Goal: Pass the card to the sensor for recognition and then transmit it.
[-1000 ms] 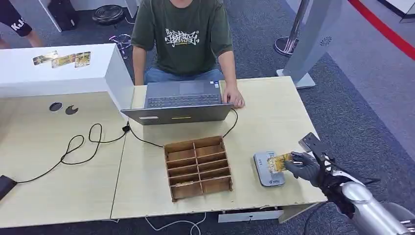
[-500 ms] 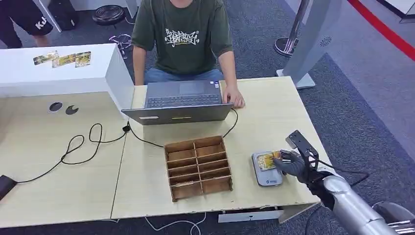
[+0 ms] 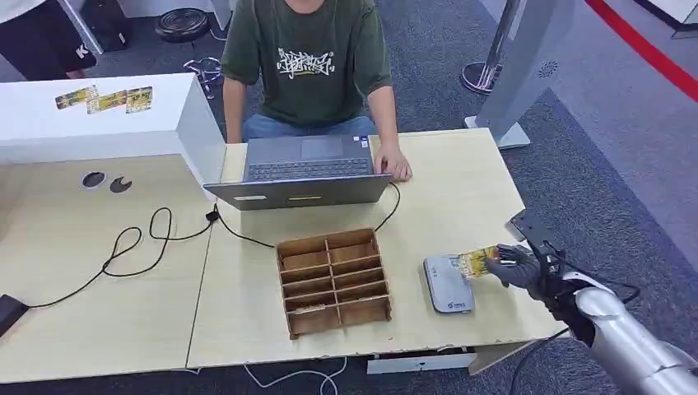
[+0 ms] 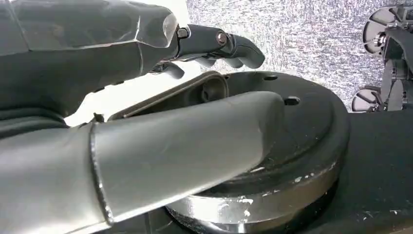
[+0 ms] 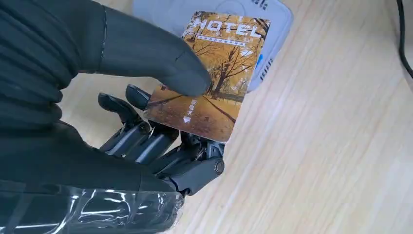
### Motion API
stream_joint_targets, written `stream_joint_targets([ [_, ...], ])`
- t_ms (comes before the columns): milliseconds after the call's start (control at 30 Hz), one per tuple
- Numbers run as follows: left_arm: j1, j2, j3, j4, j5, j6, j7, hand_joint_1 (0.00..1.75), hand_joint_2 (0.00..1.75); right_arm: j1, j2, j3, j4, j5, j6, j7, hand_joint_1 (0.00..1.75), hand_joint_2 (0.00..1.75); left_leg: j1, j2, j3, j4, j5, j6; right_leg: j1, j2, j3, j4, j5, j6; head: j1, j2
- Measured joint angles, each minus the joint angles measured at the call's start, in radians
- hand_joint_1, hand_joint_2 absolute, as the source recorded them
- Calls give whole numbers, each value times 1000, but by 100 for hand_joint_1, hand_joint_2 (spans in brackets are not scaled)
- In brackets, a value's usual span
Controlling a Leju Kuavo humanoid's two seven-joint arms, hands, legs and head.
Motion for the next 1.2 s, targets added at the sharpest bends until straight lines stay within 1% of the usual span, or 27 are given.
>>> stream_joint_targets([
  [100, 0, 1, 0, 0, 2, 0, 0, 0, 0, 3, -15, -3, -16, 0, 3, 3, 175, 175, 0, 0, 0, 0, 0, 0, 0, 0, 0, 0, 0, 0, 0, 0],
  [300, 0, 1, 0, 0, 2, 0, 0, 0, 0, 8, -26, -3, -30, 0, 6, 5, 175, 175, 0, 0, 0, 0, 0, 0, 0, 0, 0, 0, 0, 0, 0, 0],
  [367, 0, 1, 0, 0, 6, 0, 0, 0, 0, 10, -35, -4, -37, -18, 11, 19, 175, 175, 0, 0, 0, 0, 0, 0, 0, 0, 0, 0, 0, 0, 0, 0],
  [433, 0, 2, 0, 0, 14, 0, 0, 0, 0, 21, -66, -5, -58, -63, 44, 60, 175, 175, 0, -2, 0, 0, 0, 0, -1, -2, 0, 0, 0, 0, 0, 0],
  [500, 1, 2, 0, 0, 18, 0, -1, 0, 0, 41, -109, -5, -89, -83, 66, 88, 175, 175, 0, -2, -1, 0, 0, 0, -1, -2, 0, 0, 0, 0, 0, 0],
  [567, 2, 2, 0, 0, 18, 0, -2, 0, 0, 62, -137, -6, -117, -84, 73, 98, 175, 175, 0, -2, -1, 0, 0, 0, -1, -2, 0, 0, 0, 0, 0, 0],
  [633, 1, 2, 0, 0, 18, 0, -3, 0, 0, 79, -145, -5, -130, -80, 81, 102, 175, 175, 0, -1, -1, 0, -1, 1, -1, -1, 0, 0, 0, 0, 0, 0],
  [700, 1, 2, 0, 0, 18, -2, -3, 0, 0, 83, -143, 5, -130, -65, 85, 100, 175, 175, 0, -1, -1, 0, -1, 1, -1, 0, 0, 0, 0, 0, 0, 0],
  [967, -1, 0, -3, 0, 14, -7, -3, 0, 0, 56, -104, 69, -86, -17, 83, 77, 175, 175, 0, -1, 0, 0, 0, 1, 0, -1, 0, 0, 0, 0, 0, 0],
  [1200, -1, -2, -17, 0, 13, -7, -3, 0, 0, 48, -50, 112, -36, 19, 60, 49, 175, 175, 0, -1, 0, 0, 0, 1, 0, -1, 0, 0, 0, 0, -1, 0],
])
